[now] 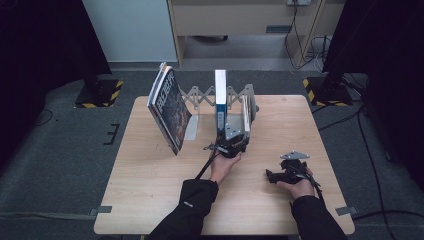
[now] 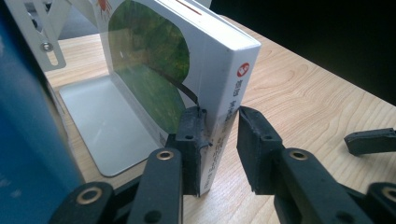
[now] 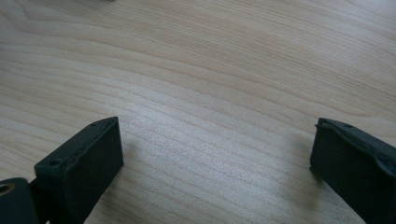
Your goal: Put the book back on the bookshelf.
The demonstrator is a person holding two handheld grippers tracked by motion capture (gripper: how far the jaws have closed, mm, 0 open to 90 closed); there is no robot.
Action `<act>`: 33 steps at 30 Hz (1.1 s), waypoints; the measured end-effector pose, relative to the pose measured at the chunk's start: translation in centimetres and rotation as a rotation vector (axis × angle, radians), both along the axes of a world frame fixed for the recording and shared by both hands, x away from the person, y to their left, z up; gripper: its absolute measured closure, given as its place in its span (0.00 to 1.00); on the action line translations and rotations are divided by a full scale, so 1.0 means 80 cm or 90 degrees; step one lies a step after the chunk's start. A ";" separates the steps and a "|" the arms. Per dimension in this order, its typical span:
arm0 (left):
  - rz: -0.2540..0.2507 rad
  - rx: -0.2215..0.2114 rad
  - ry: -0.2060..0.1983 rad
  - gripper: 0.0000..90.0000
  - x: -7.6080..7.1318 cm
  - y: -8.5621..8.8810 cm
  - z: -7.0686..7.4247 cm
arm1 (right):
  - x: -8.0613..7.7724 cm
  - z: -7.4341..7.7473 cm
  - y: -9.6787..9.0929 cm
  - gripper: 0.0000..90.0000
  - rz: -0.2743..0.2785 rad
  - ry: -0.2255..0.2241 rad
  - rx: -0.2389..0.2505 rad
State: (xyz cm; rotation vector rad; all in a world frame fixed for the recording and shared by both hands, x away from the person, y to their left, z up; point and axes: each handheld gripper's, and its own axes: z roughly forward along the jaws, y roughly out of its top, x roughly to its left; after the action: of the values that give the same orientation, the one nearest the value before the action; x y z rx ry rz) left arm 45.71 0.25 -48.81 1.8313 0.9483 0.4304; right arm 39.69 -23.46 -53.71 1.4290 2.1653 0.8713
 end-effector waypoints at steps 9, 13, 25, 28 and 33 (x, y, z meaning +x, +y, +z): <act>0.010 0.006 0.000 0.76 0.011 -0.009 0.002 | 0.000 0.000 0.000 0.03 0.001 0.000 0.000; 0.003 0.009 -0.002 0.74 0.013 -0.009 0.002 | 0.000 0.000 0.000 0.03 0.001 0.000 0.000; -0.072 0.036 -0.010 0.63 -0.031 0.012 0.033 | 0.000 0.000 0.000 0.03 0.002 -0.002 0.000; -0.085 0.029 0.004 0.59 -0.040 0.028 0.044 | 0.000 0.000 0.000 0.03 0.002 -0.002 0.000; -0.089 0.030 0.012 0.52 -0.053 0.062 0.061 | -0.001 -0.001 0.000 0.03 0.000 -0.004 0.002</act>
State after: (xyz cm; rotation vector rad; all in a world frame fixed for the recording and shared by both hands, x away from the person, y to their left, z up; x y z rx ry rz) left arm 41.51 5.19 -43.96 1.9334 0.8233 0.3524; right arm 39.60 -23.49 -53.77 1.4266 2.1598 0.8788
